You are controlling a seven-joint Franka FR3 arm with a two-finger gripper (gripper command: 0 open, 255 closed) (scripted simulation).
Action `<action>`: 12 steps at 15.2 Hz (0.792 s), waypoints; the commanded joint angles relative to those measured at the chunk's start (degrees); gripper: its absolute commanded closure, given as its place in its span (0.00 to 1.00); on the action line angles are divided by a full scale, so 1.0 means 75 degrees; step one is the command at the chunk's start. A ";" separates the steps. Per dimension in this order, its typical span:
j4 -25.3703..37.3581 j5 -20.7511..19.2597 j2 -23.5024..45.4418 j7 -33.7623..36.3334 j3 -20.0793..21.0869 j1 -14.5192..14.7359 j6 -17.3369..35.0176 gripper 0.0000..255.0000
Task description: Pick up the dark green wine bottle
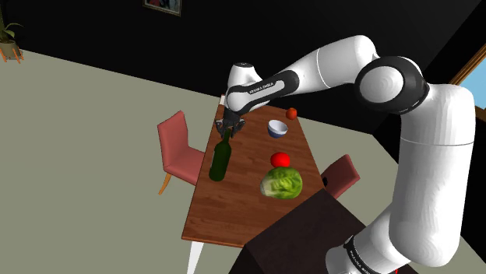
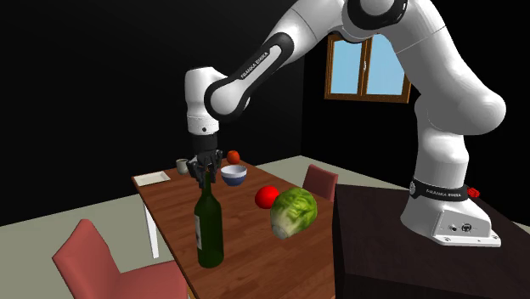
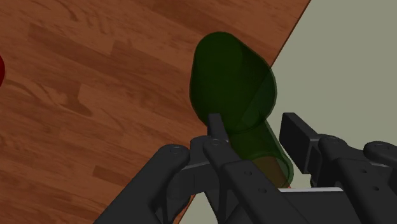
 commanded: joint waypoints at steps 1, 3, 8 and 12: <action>-0.0006 -0.0001 0.0004 -0.0001 -0.0002 -0.0002 0.0000 1.00; -0.0004 -0.0001 0.0004 -0.0001 -0.0002 -0.0002 -0.0003 1.00; 0.0007 0.0028 -0.0192 -0.0027 0.0017 -0.0012 -0.0208 1.00; 0.0078 0.0067 -0.0430 -0.0064 0.0039 -0.0025 -0.0515 1.00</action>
